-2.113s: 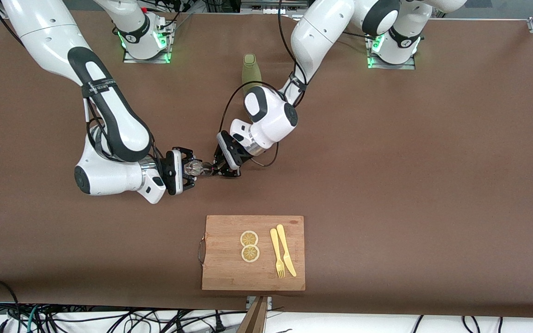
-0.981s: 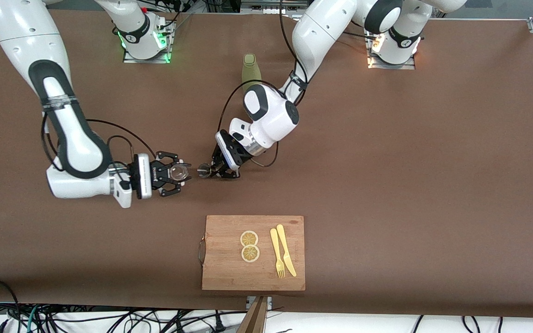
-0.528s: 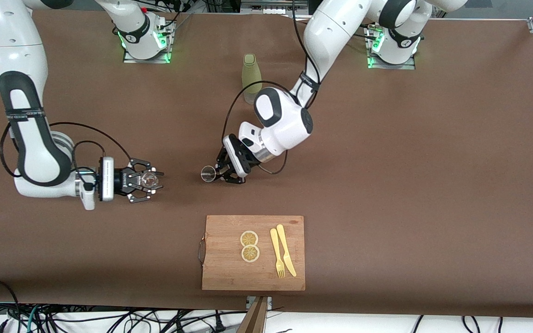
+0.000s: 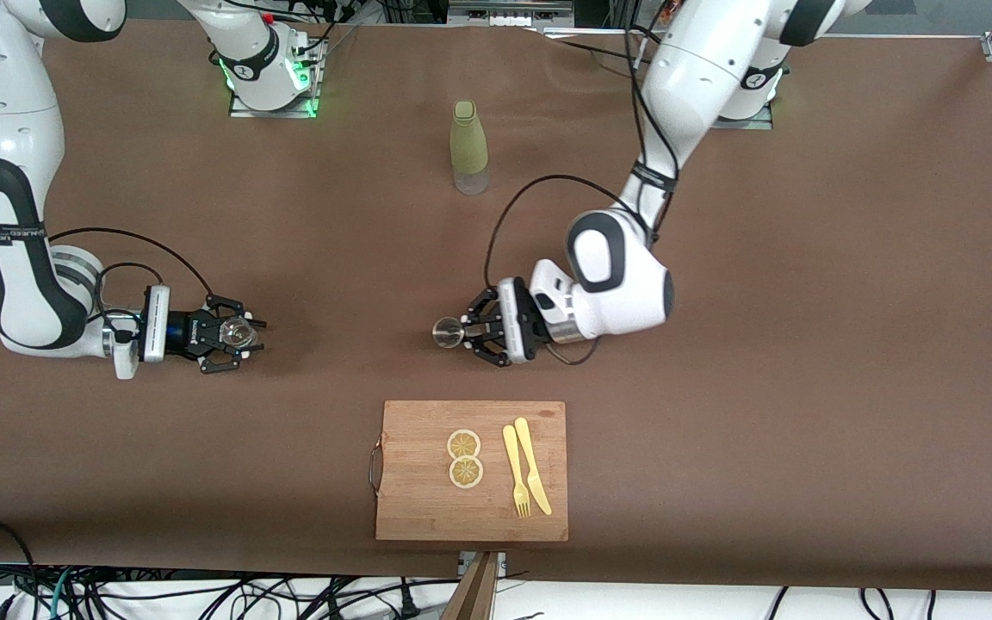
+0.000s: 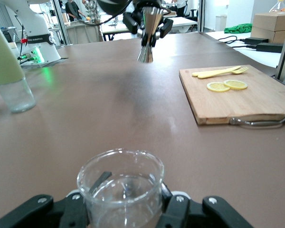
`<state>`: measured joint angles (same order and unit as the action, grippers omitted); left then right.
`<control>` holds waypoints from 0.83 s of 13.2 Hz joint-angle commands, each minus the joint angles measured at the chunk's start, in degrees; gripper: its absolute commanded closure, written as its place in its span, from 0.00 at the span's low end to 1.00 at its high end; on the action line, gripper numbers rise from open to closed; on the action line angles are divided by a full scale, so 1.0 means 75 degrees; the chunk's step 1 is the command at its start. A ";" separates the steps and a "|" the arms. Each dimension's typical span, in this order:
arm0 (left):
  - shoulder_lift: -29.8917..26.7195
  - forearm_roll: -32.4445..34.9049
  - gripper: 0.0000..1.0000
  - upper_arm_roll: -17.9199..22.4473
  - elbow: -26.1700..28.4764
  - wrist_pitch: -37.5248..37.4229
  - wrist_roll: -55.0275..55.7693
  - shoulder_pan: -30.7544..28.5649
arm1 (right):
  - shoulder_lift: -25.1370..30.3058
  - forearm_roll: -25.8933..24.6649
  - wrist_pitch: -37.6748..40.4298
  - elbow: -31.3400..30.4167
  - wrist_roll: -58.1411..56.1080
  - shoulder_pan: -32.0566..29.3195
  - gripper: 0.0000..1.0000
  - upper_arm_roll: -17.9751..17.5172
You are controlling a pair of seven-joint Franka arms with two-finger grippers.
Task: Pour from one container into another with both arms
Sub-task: 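Draw the glass back with the right gripper while the left gripper withdraws the jigger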
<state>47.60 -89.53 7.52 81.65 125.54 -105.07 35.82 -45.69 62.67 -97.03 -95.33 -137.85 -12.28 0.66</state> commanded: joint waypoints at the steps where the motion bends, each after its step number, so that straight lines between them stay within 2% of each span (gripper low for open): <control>1: -0.0382 0.0344 1.00 -0.0100 0.0562 -0.1475 -0.1140 -0.0777 | -0.0259 0.0361 0.0432 -0.0051 -0.0638 -0.0108 0.58 0.0192; 3: -0.0382 0.1257 1.00 -0.0100 0.0562 -0.2565 -0.1539 -0.1433 | -0.0307 0.0374 0.0562 -0.0051 -0.0733 -0.0108 0.58 0.0310; 6: -0.0382 0.2079 1.00 -0.0100 0.0551 -0.3856 -0.2290 -0.2196 | -0.0377 0.0374 0.0586 -0.0051 -0.1083 -0.0132 0.57 0.0427; 11: -0.0394 0.3170 1.00 -0.0088 0.0457 -0.5147 -0.2794 -0.3017 | -0.0658 0.0386 0.1066 -0.0051 -0.1482 -0.0132 0.56 0.0731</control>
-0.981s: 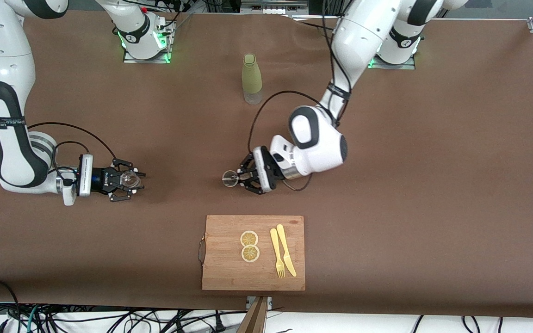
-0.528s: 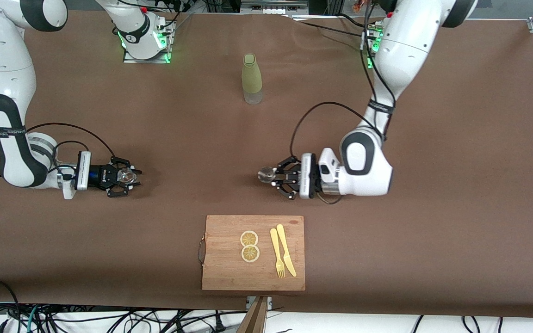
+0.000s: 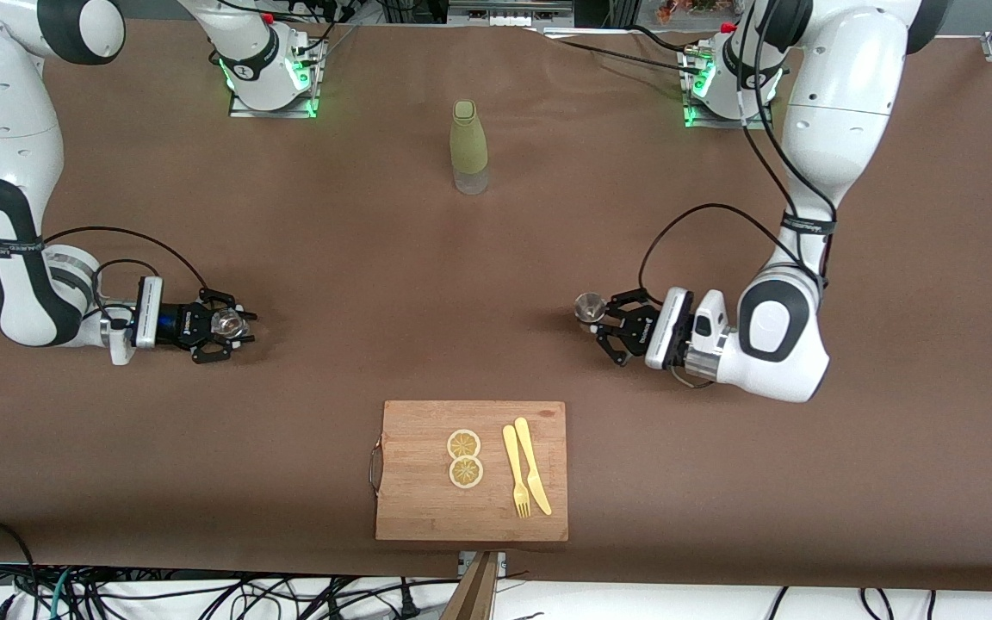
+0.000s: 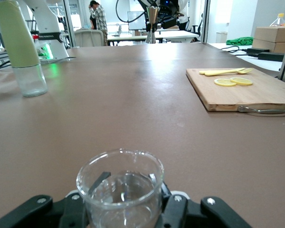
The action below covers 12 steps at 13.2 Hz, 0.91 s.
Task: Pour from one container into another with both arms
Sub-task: 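Lower the glass onto the table and open the right gripper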
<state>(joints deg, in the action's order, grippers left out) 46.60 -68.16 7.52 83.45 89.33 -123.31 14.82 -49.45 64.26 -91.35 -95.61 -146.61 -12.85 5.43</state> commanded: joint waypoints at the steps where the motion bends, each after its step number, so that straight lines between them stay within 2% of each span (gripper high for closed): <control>1: -0.0365 0.0461 1.00 -0.0007 0.0264 -0.0495 -0.0445 -0.0218 | -0.0238 0.0185 0.0321 -0.0002 -0.0408 -0.0067 0.56 0.0166; 3: -0.0646 0.0789 1.00 0.0111 0.0346 -0.0706 -0.0481 -0.0416 | -0.0379 0.0220 0.0379 0.0010 -0.0432 -0.0184 0.56 0.0167; 6: -0.1956 0.1422 1.00 0.0122 0.1748 -0.0720 -0.0504 -0.0464 | -0.0415 0.0221 0.0368 0.0021 -0.0467 -0.0196 0.51 0.0237; 8: -0.2334 0.1831 1.00 0.0146 0.2197 -0.0590 -0.0842 -0.0569 | -0.0461 0.0221 0.0368 0.0021 -0.0467 -0.0185 0.47 0.0295; 9: -0.2405 0.1973 1.00 0.0169 0.2395 -0.0590 -0.1169 -0.0686 | -0.0473 0.0221 0.0368 0.0021 -0.0456 -0.0185 0.35 0.0330; 10: -0.2452 0.2021 1.00 0.0297 0.2594 -0.0590 -0.1567 -0.0745 | -0.0473 0.0209 0.0368 0.0033 -0.0467 -0.0185 0.00 0.0331; 12: -0.2511 0.2021 1.00 0.0683 0.3016 -0.0590 -0.2492 -0.0745 | -0.0473 0.0209 0.0368 0.0068 -0.0467 -0.0185 0.00 0.0435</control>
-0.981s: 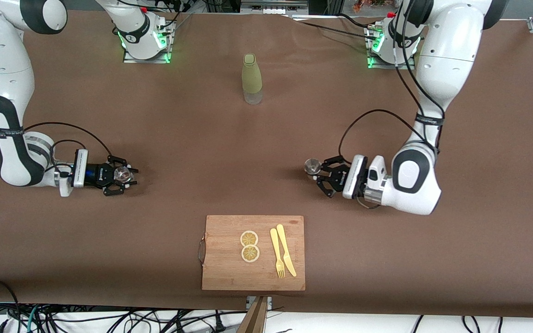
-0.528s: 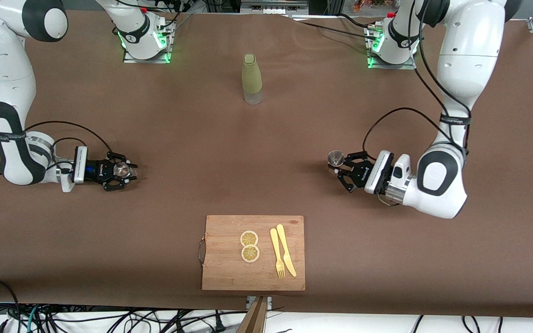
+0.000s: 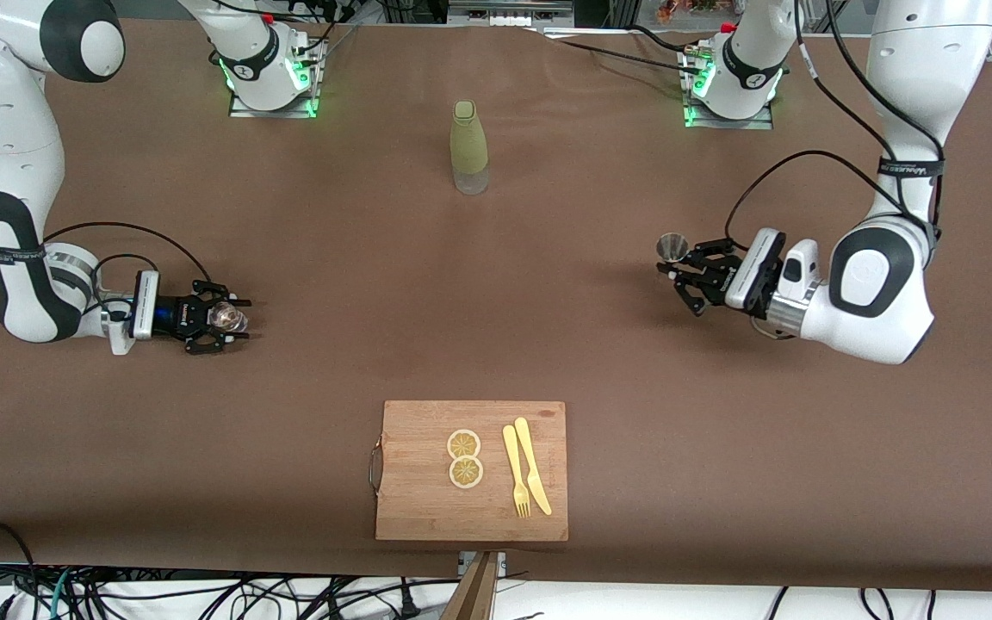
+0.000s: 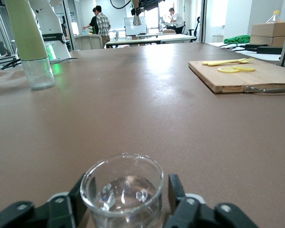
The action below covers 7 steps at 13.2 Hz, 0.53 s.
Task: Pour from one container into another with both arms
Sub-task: 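Lower the glass onto the table and open the right gripper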
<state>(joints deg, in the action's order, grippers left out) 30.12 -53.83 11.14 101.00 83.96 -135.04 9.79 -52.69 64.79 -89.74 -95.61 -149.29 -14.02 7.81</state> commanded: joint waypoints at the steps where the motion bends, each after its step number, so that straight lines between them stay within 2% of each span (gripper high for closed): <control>1: -0.0302 0.0111 1.00 0.0376 0.0806 0.0126 -0.1373 -0.0086 | -0.0029 0.0127 0.0164 0.0092 -0.0052 -0.0029 0.00 0.0165; 3: -0.0209 0.0111 1.00 0.0482 0.0982 0.0161 -0.1926 -0.0237 | -0.0006 0.0068 0.0222 0.0243 0.0019 -0.0029 0.00 0.0469; 5: 0.0200 0.0042 1.00 0.0541 0.0972 0.0173 -0.2546 -0.0483 | 0.0018 0.0010 0.0491 0.0408 0.0251 -0.0017 0.00 0.0820; 7: 0.0424 0.0006 1.00 0.0565 0.0948 0.0138 -0.2912 -0.0799 | 0.0146 -0.0282 0.0714 0.0665 0.0755 -0.0017 0.00 0.1137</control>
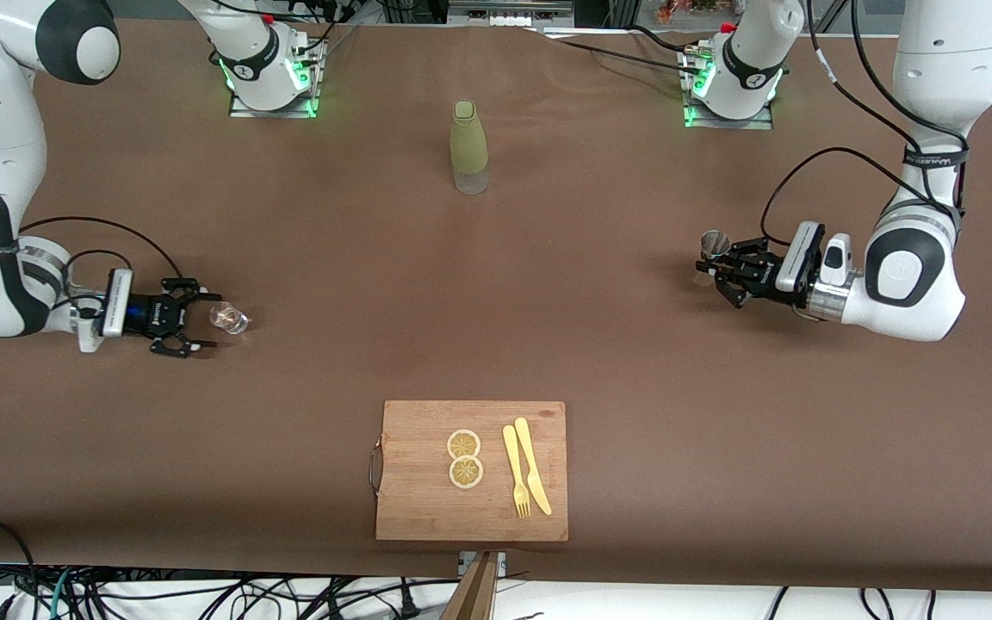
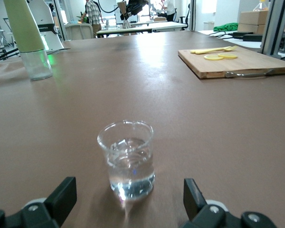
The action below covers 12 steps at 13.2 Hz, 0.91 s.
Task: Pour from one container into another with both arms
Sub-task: 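Lower the glass onto the table and open the right gripper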
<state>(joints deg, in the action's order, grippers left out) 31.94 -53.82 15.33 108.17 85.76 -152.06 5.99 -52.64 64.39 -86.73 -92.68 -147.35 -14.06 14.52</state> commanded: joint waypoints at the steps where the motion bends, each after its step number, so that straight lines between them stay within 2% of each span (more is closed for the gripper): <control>1: 0.0299 0.0004 1.00 0.0100 -0.0031 -0.0125 -0.0654 -0.0481 | 0.0268 -0.0404 0.0360 0.0460 0.0858 -0.0012 0.00 0.0395; 2: 0.0497 -0.0007 1.00 0.0159 -0.0113 -0.0183 -0.0666 -0.0691 | 0.0466 -0.0638 0.0360 0.0671 0.1395 -0.0012 0.00 0.0570; 4: 0.1094 -0.0008 1.00 0.0159 -0.0487 -0.0417 -0.0678 -0.1090 | 0.1098 -0.1339 0.0349 0.0953 0.2974 -0.0012 0.00 0.0619; 8: 0.1436 -0.0183 1.00 0.0171 -0.0758 -0.0582 -0.0818 -0.1431 | 0.2574 -0.2805 0.0255 0.1082 0.7097 0.0093 0.00 0.0478; 10: 0.1774 -0.0195 1.00 0.0171 -0.1108 -0.0792 -0.0830 -0.1572 | 0.3219 -0.4067 0.0278 0.1434 0.9404 0.0117 0.00 -0.0139; 12: 0.1952 -0.0242 1.00 0.0171 -0.1332 -0.0840 -0.0842 -0.1666 | 0.3969 -0.5695 0.0267 0.1494 1.1714 0.0163 0.00 -0.0900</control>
<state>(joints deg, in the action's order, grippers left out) 43.90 -54.26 16.47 101.58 82.59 -154.94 -5.39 -27.67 30.24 -84.71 -81.04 -73.56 -13.27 12.31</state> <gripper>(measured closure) 0.789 0.000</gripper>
